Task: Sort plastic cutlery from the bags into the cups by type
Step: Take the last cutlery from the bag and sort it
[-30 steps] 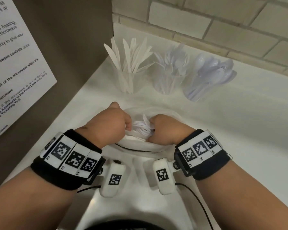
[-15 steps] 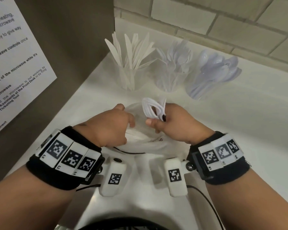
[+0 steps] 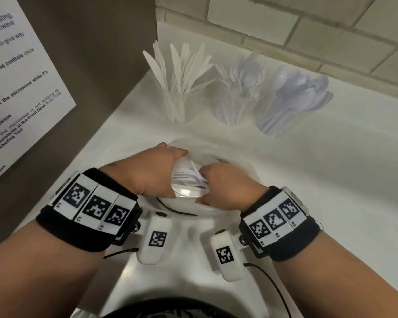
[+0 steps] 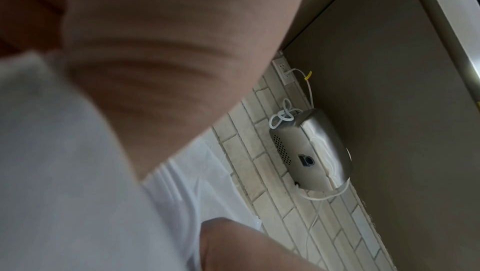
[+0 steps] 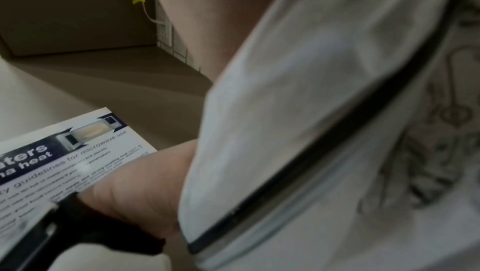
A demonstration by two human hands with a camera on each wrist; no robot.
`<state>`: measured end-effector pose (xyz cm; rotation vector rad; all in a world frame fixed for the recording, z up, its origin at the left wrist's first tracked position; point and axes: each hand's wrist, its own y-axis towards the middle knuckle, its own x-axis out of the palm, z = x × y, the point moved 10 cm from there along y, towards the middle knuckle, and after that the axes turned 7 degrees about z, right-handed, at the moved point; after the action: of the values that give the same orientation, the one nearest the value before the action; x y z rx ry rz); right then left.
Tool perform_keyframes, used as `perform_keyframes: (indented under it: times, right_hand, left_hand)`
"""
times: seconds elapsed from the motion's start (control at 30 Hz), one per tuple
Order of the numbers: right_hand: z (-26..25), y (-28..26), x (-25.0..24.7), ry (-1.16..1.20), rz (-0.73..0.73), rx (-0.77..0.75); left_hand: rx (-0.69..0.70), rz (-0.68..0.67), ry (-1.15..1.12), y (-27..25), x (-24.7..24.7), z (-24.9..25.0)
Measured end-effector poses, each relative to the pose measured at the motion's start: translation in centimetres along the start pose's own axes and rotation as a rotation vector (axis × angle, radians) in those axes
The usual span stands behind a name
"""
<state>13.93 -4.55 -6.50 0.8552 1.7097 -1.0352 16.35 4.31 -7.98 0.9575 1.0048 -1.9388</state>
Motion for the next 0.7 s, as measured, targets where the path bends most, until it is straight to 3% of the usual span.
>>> perform_keyframes:
  times: [0.3, 0.47, 0.6, 0.7]
  right_hand:
    - [1.8, -0.5, -2.0, 0.314, 0.067, 0.025]
    - [1.7, -1.2, -3.4, 0.730, 0.089, 0.006]
    - [0.9, -1.6, -2.7, 0.584, -0.066, -0.066]
    - [0.7, -1.4, -4.5, 0.817, 0.090, -0.086]
  left_hand:
    - [-0.020, 0.042, -0.020, -0.5, -1.9, -0.6]
    - [-0.027, 0.110, -0.002, -0.7, -2.9, 0.3]
    - [-0.089, 0.087, -0.008, -0.6, -3.4, -0.4]
    - [-0.091, 0.071, 0.038, -0.8, -3.4, -0.6]
